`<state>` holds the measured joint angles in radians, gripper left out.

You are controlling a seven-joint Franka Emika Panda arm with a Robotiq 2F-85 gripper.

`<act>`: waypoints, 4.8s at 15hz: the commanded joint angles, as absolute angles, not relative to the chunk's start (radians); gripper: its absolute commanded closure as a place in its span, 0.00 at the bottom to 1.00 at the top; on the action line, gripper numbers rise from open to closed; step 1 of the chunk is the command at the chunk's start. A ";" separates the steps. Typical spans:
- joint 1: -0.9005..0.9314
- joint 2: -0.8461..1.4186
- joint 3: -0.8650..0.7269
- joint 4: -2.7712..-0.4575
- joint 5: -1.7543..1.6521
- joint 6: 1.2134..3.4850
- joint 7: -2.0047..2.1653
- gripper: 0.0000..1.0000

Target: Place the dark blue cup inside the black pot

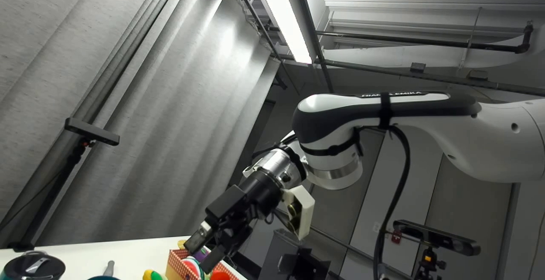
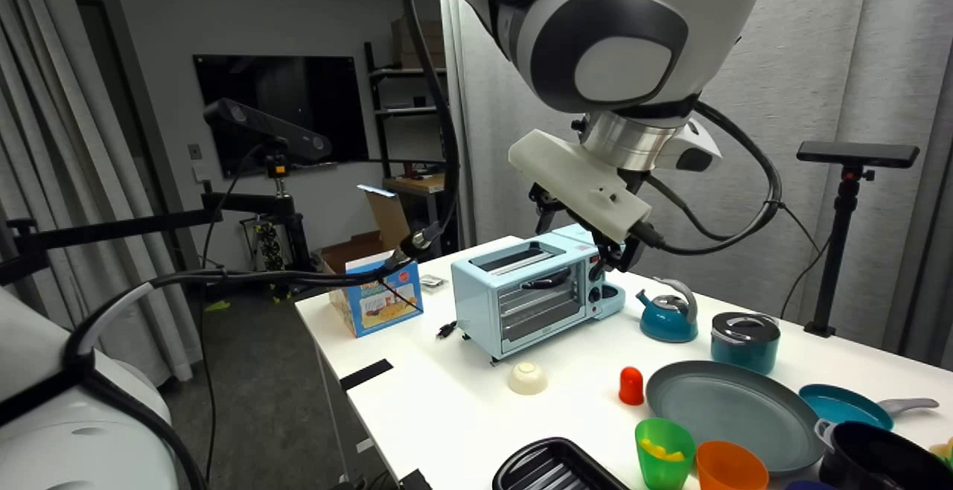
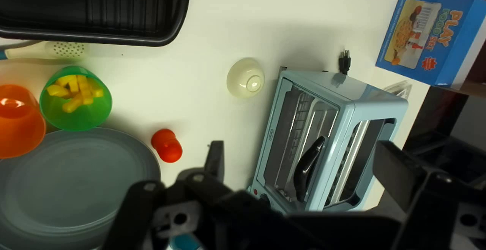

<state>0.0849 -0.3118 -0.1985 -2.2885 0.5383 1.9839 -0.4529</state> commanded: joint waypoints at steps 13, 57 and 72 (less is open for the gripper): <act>-0.075 -0.227 -0.202 -2.244 0.301 2.196 -0.385 0.00; -0.222 0.230 -0.201 -2.022 0.194 2.297 -0.209 0.00; -0.277 0.409 -0.174 -1.896 0.208 2.268 -0.209 0.00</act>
<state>-0.2445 0.3663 -0.1984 -1.9582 0.1987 2.3163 -0.2119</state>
